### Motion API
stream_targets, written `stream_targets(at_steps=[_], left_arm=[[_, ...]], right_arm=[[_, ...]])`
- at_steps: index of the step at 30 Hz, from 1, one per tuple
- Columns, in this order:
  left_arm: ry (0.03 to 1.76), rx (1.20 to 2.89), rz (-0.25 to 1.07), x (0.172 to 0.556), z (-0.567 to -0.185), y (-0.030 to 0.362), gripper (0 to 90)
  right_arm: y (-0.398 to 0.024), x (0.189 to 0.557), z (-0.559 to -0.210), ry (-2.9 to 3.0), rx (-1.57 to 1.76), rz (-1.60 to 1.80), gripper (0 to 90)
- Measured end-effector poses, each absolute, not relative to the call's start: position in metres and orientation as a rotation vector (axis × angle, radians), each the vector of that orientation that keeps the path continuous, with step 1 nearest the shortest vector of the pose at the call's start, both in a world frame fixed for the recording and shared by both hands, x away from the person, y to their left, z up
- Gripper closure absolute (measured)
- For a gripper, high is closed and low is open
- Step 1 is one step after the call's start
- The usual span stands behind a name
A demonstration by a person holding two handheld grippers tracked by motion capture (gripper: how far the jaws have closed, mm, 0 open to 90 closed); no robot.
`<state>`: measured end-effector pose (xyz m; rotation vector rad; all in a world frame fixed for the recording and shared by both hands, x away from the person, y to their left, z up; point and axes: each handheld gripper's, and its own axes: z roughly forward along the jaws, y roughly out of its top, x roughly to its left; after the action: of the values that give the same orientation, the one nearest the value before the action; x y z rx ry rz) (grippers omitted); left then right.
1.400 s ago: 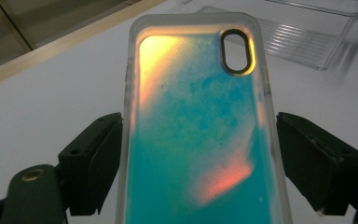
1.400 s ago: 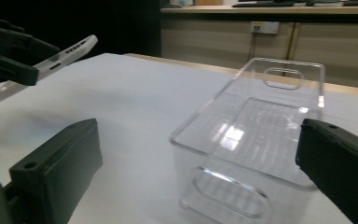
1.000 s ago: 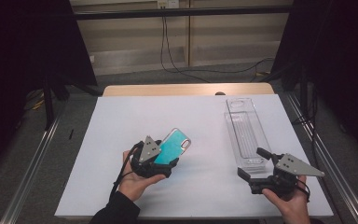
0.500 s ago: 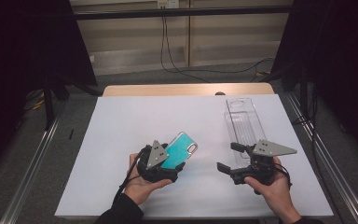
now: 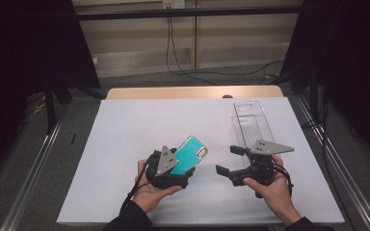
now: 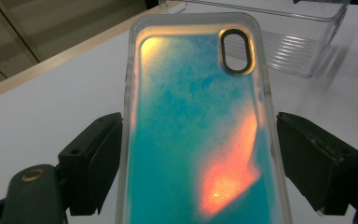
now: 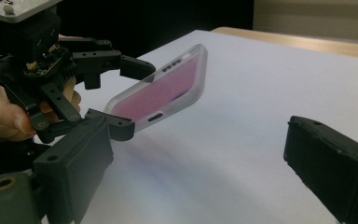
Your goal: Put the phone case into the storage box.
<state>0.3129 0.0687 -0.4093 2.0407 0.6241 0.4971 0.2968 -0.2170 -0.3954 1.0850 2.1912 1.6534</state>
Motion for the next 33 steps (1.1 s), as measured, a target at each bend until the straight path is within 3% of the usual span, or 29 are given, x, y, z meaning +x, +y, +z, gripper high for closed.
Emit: stream_targets(at_steps=[18, 33], left_arm=[[0.582, 2.013, 0.519, 0.309, -0.405, 0.050, 17.3], [0.565, 1.997, 0.560, 0.310, -0.406, 0.034, 17.4]], right_arm=[[-0.209, 0.308, -0.388, 2.406, 1.178, 1.503, 18.6], [-0.209, 0.318, -0.373, 2.353, 1.309, 1.433, 36.5]])
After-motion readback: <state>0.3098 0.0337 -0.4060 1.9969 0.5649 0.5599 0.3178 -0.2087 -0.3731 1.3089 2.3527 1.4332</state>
